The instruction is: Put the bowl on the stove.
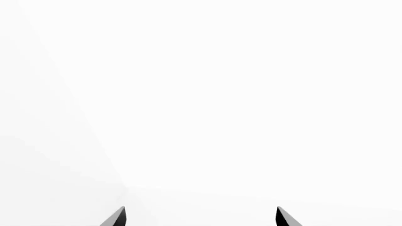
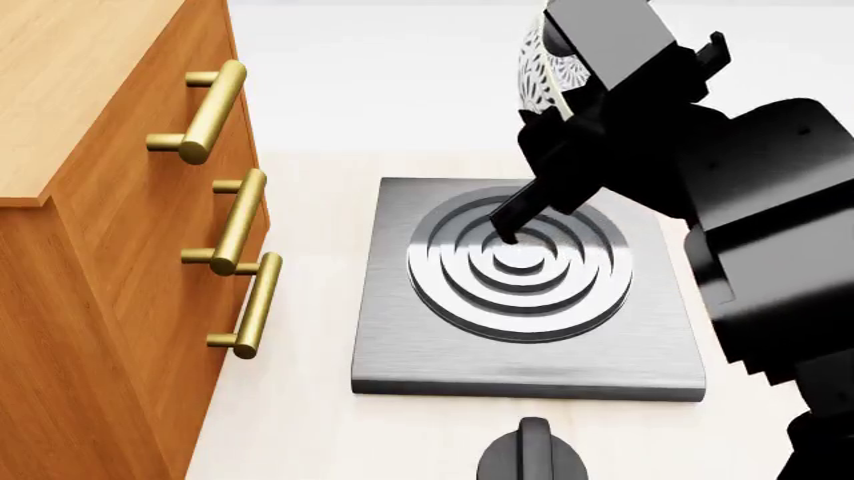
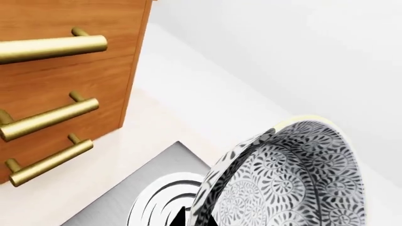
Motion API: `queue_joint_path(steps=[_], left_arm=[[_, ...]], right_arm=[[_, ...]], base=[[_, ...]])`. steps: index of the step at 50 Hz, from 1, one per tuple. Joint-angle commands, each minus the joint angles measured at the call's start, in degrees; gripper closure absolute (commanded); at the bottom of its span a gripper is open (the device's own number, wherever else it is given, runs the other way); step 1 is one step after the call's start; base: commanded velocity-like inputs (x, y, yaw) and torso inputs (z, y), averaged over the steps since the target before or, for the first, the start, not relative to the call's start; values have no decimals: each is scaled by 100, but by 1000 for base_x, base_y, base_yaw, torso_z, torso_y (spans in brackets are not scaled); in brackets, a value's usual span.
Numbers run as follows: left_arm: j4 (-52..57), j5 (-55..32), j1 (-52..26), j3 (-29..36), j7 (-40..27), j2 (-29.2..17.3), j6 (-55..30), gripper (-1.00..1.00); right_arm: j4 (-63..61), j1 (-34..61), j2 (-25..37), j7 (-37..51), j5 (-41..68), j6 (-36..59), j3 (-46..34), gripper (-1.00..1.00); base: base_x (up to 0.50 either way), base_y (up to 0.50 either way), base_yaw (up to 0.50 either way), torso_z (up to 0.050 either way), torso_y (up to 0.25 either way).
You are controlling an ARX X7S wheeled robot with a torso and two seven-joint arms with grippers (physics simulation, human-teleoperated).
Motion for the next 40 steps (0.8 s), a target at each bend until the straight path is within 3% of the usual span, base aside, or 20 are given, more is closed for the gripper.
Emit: queue_joint_path(steps=[1,8,12,28,40], left_arm=[[-9,-28,22,-60,31,26,-4,-100],[-28,-76,55,-132,76,57,-1,-100],[-14,-88,86,-200,100,90,-27,-100],[-30,-100,66,-181,98,71,-63,-100],[-47,-26,32,-88,41,68,-163,-100]], right_arm=[[860,278,-315,20,-195,-541,-25,100],[3148,939,-1085,-262,-540,-1936,-294,100],[5746,1662,-1854,-515,-790,-3317,-449,100],[5857,1445,-2162,-422,-1578,-2581,85,100],[5858,1359,-2195,-243,-1787,-2371,53,100]], base=[[0,0,0,0,0],[0,0,0,0,0],[0,0,0,0,2],[0,0,0,0,0],[0,0,0,0,1]])
